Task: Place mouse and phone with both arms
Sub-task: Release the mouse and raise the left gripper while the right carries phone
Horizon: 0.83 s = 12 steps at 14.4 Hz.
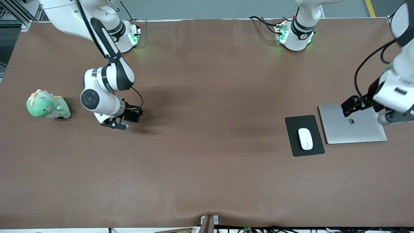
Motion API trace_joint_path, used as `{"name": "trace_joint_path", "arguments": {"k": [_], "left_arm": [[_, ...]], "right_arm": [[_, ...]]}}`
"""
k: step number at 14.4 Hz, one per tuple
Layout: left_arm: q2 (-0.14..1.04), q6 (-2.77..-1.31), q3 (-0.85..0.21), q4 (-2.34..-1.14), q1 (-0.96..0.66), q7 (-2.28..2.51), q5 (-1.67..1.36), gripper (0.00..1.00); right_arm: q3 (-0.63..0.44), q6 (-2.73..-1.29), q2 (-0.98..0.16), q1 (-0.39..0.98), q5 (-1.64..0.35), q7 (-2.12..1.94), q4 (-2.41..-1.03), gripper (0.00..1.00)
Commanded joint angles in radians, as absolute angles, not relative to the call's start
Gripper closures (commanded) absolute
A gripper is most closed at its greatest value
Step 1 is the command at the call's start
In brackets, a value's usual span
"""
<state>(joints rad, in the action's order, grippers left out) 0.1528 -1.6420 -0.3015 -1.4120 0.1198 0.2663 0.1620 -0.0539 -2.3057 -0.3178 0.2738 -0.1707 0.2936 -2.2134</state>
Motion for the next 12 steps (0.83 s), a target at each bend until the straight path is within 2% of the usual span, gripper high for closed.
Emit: {"name": "trace_joint_path", "arguments": {"k": [1,4,6,10,12], "left_arm": [[0.086,-1.591,-0.308,-1.413,0.133,0.165,0.141,0.0],[0.042,-1.537,-0.304,-1.413,0.13,0.124,0.126,0.0],[-0.036,-1.498,-0.295,-1.457,0.086,0.123,0.107,0.0],[-0.093,-1.471,-0.077,-1.528,-0.075,0.111,0.023,0.0],[-0.133,-1.473,-0.067,-1.587,-0.072,0.087,0.006,0.0]], "right_arm": [[-0.038,-2.333,-0.253,0.218,-0.155,0.256,-2.292,1.0],[-0.041,-2.352,-0.238,0.152,-0.147,0.192,-2.328,1.0],[-0.043,-2.378,-0.23,0.106,-0.106,0.154,-2.361,1.0],[-0.043,-2.425,-0.23,0.035,-0.069,0.088,-2.399,1.0],[-0.043,-2.427,-0.23,-0.014,-0.061,0.025,-2.404,1.0]]}}
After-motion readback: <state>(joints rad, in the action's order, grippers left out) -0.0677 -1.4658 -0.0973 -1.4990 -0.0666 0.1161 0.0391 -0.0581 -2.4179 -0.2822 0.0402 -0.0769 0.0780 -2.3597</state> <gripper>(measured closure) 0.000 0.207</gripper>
